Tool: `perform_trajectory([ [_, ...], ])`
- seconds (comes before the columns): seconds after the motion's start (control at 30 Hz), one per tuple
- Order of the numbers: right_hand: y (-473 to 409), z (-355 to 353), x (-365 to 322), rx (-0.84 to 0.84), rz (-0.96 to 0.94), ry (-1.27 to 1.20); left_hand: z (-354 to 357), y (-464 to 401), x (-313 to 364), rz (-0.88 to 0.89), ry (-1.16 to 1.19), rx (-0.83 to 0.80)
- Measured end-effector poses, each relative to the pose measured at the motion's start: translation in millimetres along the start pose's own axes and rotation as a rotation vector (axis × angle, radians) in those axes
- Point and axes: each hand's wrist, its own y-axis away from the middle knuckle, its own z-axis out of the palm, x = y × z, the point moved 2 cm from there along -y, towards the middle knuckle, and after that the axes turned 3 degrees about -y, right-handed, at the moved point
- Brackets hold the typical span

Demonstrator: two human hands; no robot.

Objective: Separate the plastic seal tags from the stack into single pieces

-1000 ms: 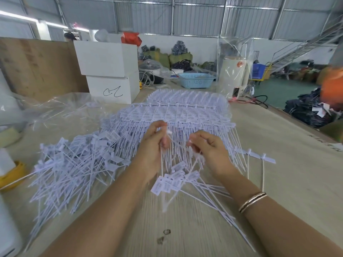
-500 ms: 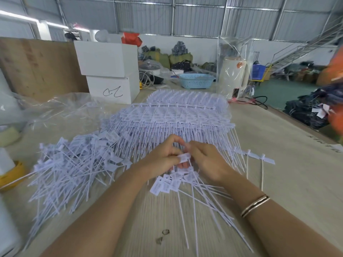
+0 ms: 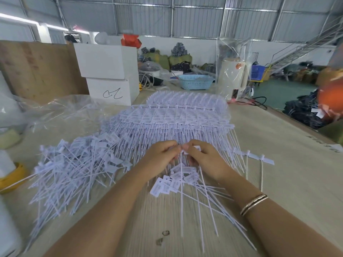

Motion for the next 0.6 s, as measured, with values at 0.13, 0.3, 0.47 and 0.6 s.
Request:
perform_trajectory([
  [0.13,2,-1,-10,-0.027,-0.055,-0.077,7,1,3,-0.073,0.351,-0.009],
  [0.3,4,2,-18,0.059,-0.137,-0.181,17,-1,13,-0.118,0.817,0.022],
  [0.47,5,6,-20,0.108,-0.201,-0.233,20,-1,17,-0.098,0.931,0.041],
  [0.6,3,2,-19,0.167,-0.285,-0.262,18,-4,16,-0.133,1.152,0.103],
])
